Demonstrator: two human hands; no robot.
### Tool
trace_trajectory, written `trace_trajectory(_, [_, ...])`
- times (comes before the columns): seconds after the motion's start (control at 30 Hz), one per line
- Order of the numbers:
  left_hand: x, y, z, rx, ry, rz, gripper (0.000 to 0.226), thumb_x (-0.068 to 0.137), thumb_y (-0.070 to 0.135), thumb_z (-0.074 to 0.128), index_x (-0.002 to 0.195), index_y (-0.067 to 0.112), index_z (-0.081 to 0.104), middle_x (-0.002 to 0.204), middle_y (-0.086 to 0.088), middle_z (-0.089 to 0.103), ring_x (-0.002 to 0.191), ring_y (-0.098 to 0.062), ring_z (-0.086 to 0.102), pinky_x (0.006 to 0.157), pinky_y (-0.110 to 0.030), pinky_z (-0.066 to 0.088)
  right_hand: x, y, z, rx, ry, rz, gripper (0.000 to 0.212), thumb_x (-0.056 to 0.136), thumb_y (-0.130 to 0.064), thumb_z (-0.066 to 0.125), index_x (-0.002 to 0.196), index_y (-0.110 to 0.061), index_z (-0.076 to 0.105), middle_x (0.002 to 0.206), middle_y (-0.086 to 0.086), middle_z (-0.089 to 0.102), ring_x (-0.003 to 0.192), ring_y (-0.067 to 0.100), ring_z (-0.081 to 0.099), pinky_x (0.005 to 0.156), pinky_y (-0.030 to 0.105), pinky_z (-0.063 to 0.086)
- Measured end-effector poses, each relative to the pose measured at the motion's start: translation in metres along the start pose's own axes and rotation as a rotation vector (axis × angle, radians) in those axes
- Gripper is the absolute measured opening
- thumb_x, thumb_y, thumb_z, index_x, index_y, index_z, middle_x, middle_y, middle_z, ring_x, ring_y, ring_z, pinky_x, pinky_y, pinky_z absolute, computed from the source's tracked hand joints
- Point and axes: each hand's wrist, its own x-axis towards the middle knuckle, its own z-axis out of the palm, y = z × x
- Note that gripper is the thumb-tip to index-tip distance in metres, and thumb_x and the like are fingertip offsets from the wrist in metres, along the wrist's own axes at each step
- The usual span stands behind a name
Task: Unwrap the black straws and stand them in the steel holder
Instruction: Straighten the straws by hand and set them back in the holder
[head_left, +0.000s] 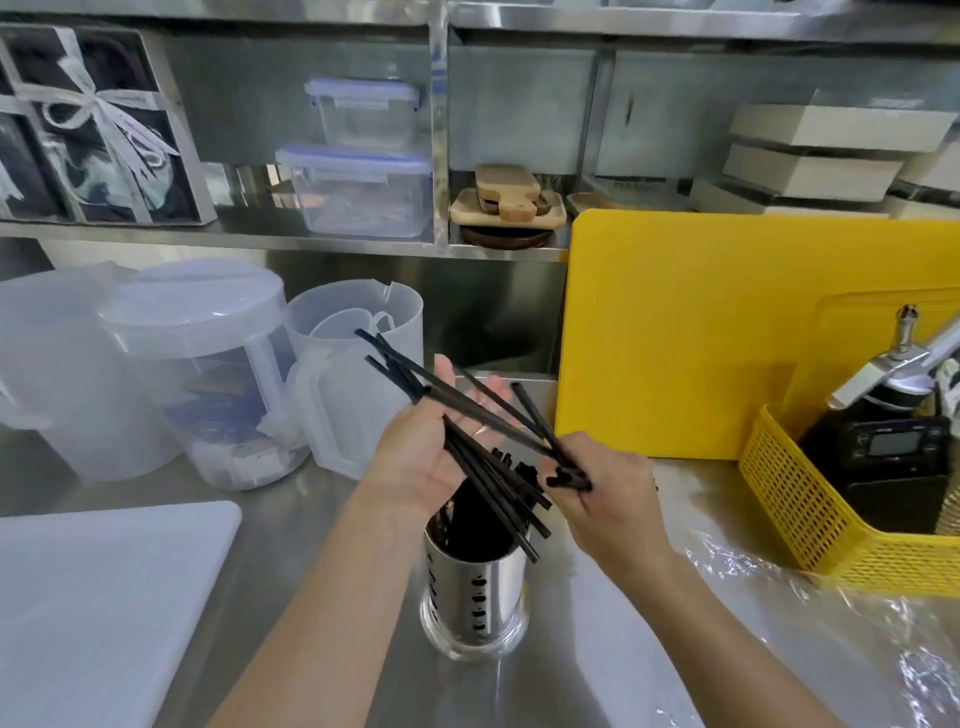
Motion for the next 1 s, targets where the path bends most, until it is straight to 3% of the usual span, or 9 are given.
trace_trajectory(0.1, [-0.002, -0.003, -0.006, -0.173, -0.048, 0.04, 0.019, 0.095, 0.007, 0.043, 0.113, 0.004, 0.048, 0.107, -0.015, 0.07, 0.097, -0.024, 0.069, 0.071, -0.034, 0.06, -0.007, 0.002, 0.003, -0.035, 0.057, 0.074, 0.023, 0.074, -0.022, 0.049, 0.061, -0.004, 0.055, 0.053, -0.013, 0.031, 0.056, 0.007, 0.031, 0.043, 0.017, 0.022])
trace_trajectory(0.2, [-0.007, -0.007, -0.008, -0.254, -0.082, 0.024, 0.029, 0.087, -0.01, 0.041, 0.104, 0.015, 0.043, 0.099, -0.013, 0.072, 0.097, -0.024, 0.069, 0.065, -0.036, 0.06, -0.014, 0.005, 0.008, -0.065, 0.043, 0.125, 0.026, 0.075, -0.027, 0.049, 0.064, -0.004, 0.058, 0.043, -0.004, 0.043, 0.057, 0.017, 0.04, 0.042, 0.024, 0.03])
trace_trajectory(0.3, [-0.013, -0.01, -0.007, -0.256, -0.191, 0.039, 0.021, 0.092, -0.001, 0.039, 0.078, 0.008, 0.053, 0.108, -0.011, 0.07, 0.107, -0.025, 0.065, 0.078, -0.043, 0.058, -0.017, 0.007, 0.01, -0.082, 0.024, 0.109, 0.028, 0.073, -0.029, 0.049, 0.064, -0.004, 0.059, 0.043, 0.0, 0.051, 0.046, 0.019, 0.043, 0.036, 0.027, 0.033])
trace_trajectory(0.37, [-0.014, -0.009, -0.006, -0.261, -0.196, 0.056, 0.035, 0.096, 0.008, 0.038, 0.067, 0.009, 0.057, 0.09, -0.007, 0.073, 0.085, -0.02, 0.072, 0.082, -0.045, 0.054, -0.017, 0.007, 0.009, -0.115, -0.004, 0.058, 0.028, 0.073, -0.029, 0.049, 0.061, -0.005, 0.058, 0.042, -0.004, 0.046, 0.04, 0.016, 0.038, 0.033, 0.027, 0.034])
trace_trajectory(0.47, [-0.01, -0.009, -0.005, -0.327, -0.15, 0.116, 0.023, 0.095, 0.014, 0.044, 0.075, 0.007, 0.052, 0.065, -0.001, 0.06, 0.054, -0.012, 0.063, 0.067, -0.036, 0.056, -0.02, 0.009, 0.009, -0.12, -0.13, -0.047, 0.021, 0.072, -0.026, 0.05, 0.058, -0.01, 0.053, 0.042, -0.006, 0.044, 0.04, 0.01, 0.04, 0.032, 0.019, 0.03])
trace_trajectory(0.6, [-0.008, -0.006, -0.009, -0.307, -0.053, 0.156, 0.018, 0.095, 0.022, 0.046, 0.083, 0.01, 0.05, 0.055, 0.003, 0.047, 0.038, -0.004, 0.04, 0.037, -0.016, 0.039, -0.025, 0.0, 0.004, 0.355, -0.217, 0.214, 0.014, 0.079, -0.026, 0.06, 0.066, -0.025, 0.061, 0.046, -0.014, 0.042, 0.041, -0.005, 0.039, 0.045, 0.003, 0.025])
trace_trajectory(0.7, [-0.016, 0.0, -0.012, -0.074, -0.116, 0.141, 0.033, 0.09, 0.044, 0.042, 0.09, 0.012, 0.054, 0.053, 0.006, 0.038, 0.036, -0.002, 0.028, 0.031, -0.012, 0.025, -0.015, -0.007, -0.003, 0.574, -0.053, 0.527, 0.019, 0.077, -0.019, 0.074, 0.061, -0.021, 0.065, 0.042, -0.019, 0.052, 0.042, -0.003, 0.045, 0.047, 0.006, 0.032])
trace_trajectory(0.8, [-0.028, -0.002, -0.01, 0.114, -0.248, 0.075, 0.048, 0.077, 0.057, 0.039, 0.09, 0.014, 0.056, 0.052, 0.006, 0.035, 0.035, -0.001, 0.023, 0.032, -0.012, 0.019, 0.005, -0.001, -0.01, 0.563, 0.053, 0.72, 0.025, 0.082, -0.022, 0.068, 0.061, -0.011, 0.063, 0.039, -0.01, 0.04, 0.038, 0.003, 0.033, 0.041, 0.013, 0.029])
trace_trajectory(1.0, [-0.042, -0.019, -0.008, 0.278, -0.463, 0.005, 0.025, 0.086, 0.033, 0.054, 0.091, 0.009, 0.057, 0.054, 0.002, 0.041, 0.035, -0.004, 0.027, 0.033, -0.012, 0.022, 0.032, -0.008, -0.033, 0.831, 0.043, 0.821, 0.014, 0.073, -0.026, 0.07, 0.076, -0.013, 0.07, 0.042, -0.007, 0.032, 0.037, 0.008, 0.025, 0.039, 0.021, 0.019])
